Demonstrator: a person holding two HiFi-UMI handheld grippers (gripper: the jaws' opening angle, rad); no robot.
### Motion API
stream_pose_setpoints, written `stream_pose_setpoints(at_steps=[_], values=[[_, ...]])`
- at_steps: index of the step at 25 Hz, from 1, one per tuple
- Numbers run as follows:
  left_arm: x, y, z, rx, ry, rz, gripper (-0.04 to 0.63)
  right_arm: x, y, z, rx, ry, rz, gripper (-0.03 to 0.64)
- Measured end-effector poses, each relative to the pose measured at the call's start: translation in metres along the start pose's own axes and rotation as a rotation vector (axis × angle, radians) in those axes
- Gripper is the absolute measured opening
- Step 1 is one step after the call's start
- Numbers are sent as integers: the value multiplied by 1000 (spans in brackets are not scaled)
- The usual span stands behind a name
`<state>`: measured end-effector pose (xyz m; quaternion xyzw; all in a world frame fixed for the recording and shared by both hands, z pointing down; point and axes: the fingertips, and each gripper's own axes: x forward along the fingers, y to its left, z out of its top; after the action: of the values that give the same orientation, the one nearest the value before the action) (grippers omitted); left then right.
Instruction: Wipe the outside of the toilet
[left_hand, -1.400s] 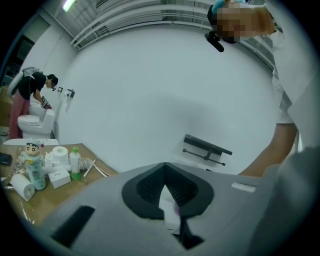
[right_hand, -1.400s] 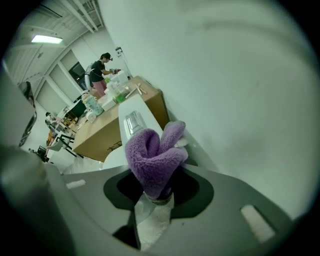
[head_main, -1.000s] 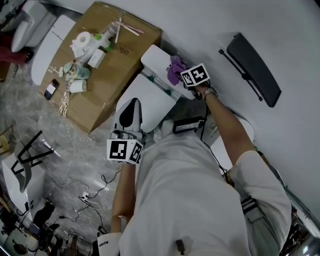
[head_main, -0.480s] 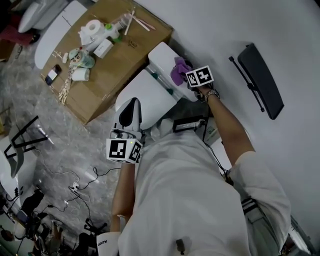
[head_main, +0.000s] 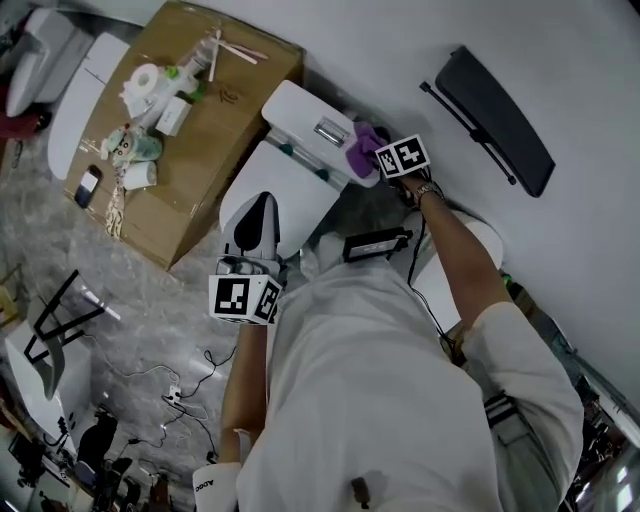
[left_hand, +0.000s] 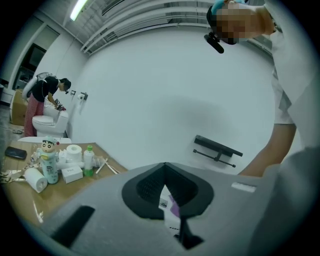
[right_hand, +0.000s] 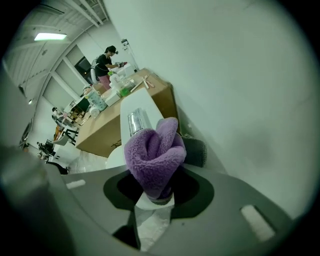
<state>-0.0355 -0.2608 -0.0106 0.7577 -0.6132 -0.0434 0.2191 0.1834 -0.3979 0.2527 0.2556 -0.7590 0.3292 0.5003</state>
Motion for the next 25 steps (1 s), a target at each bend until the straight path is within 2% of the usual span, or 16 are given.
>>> stream_pose_setpoints(at_steps=[4,10,25], values=[[7,-5,-2,3,12,-37,5,-16,-21,-9,30,-9,-60,135],[17,-6,3,13,17,-54,5,-20,-36,13,45,-54,-121,135],[4,58,18,-21,-17,128,5,27,-6,101,-127,-12,-105,133]])
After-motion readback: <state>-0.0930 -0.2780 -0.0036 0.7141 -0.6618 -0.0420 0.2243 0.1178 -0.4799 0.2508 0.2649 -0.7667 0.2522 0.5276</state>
